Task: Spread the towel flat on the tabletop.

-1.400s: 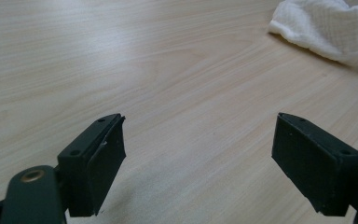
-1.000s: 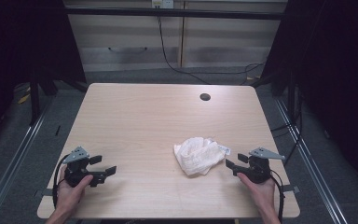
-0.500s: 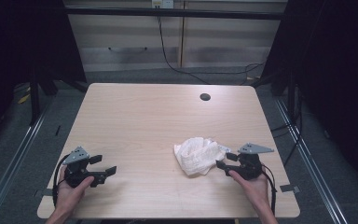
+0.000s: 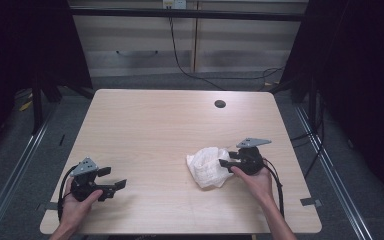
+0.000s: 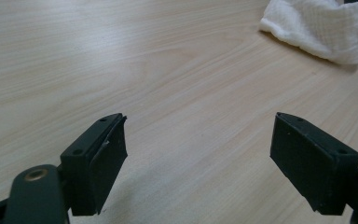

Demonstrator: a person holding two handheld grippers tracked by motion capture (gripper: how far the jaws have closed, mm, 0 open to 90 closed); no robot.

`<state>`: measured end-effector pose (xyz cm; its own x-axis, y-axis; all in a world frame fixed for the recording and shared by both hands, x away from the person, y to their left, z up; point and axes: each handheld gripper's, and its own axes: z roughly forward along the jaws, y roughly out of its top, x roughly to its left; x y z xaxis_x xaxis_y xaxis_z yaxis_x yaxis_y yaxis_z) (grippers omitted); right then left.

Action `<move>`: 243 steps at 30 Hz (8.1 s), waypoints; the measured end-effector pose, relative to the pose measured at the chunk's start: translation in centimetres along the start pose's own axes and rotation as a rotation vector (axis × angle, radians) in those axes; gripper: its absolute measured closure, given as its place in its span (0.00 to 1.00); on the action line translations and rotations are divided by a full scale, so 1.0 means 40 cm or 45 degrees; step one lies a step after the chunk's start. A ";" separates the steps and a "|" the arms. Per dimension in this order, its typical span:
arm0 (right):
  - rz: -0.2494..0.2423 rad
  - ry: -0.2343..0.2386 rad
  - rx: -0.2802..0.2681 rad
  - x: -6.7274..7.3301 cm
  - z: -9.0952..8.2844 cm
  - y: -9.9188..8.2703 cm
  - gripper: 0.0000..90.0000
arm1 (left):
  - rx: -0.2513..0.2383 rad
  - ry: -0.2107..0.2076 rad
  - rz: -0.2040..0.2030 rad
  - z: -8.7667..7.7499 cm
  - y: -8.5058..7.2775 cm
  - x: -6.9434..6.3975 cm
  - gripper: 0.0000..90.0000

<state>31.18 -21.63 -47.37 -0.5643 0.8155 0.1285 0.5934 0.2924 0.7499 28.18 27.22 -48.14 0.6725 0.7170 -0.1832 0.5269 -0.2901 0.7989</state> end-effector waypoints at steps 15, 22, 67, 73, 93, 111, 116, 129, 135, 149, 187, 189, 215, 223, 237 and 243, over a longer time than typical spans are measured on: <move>-0.067 -0.079 0.138 0.022 0.055 -0.037 0.68 | -0.006 -0.009 -0.017 -0.004 0.000 0.006 0.20; -0.025 -0.040 0.125 0.014 0.055 -0.038 0.90 | -0.003 -0.003 -0.015 -0.002 0.000 0.007 0.20; -0.294 0.311 0.096 0.256 0.149 -0.013 0.91 | 0.029 0.013 -0.037 0.013 -0.001 0.011 0.22; -0.340 0.342 0.106 0.301 0.162 -0.006 0.87 | 0.046 0.003 -0.020 0.024 0.005 0.003 0.23; -0.183 0.224 -0.022 0.189 0.020 0.006 0.62 | 0.070 -0.103 0.090 0.113 0.160 -0.060 0.39; -0.121 0.213 -0.027 0.163 0.033 -0.014 0.57 | 0.228 -0.249 0.190 0.281 0.157 -0.122 0.53; -0.135 0.225 -0.022 0.174 0.041 -0.012 0.57 | 0.274 -0.276 0.239 0.296 0.146 -0.137 0.70; -0.146 0.251 -0.024 0.191 0.072 0.007 0.57 | 0.183 -0.317 0.197 0.265 0.158 -0.129 0.95; -0.164 0.288 0.009 0.212 0.108 0.018 0.56 | 0.138 -0.318 0.196 0.245 0.168 -0.131 0.95; -0.152 0.347 0.038 0.212 0.141 0.024 0.66 | 0.130 -0.303 0.205 0.241 0.168 -0.130 0.95; -0.065 0.222 -0.130 0.135 0.028 0.044 0.58 | -0.383 -0.150 0.165 -0.045 0.292 -0.066 0.96; -0.065 0.221 -0.128 0.136 0.028 0.044 0.58 | -0.353 -0.138 0.139 -0.034 0.278 -0.034 0.96; -0.106 0.188 0.048 0.096 0.239 0.086 0.70 | -0.208 -0.058 0.008 0.037 0.212 0.057 0.96; -0.164 0.188 0.055 0.109 0.251 0.082 0.71 | -0.189 -0.061 0.008 0.047 0.207 0.057 0.95; -0.151 0.249 0.047 0.120 0.240 0.076 0.97 | -0.189 -0.062 -0.009 0.047 0.199 0.064 0.95; -0.064 0.278 -0.038 0.093 0.196 0.094 0.97 | -0.186 -0.063 -0.010 0.048 0.196 0.066 0.95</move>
<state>35.81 -13.59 -49.15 -0.7056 0.6717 0.2257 0.5459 0.3123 0.7774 35.07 25.62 -43.45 0.6954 0.6858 -0.2148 0.4534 -0.1868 0.8715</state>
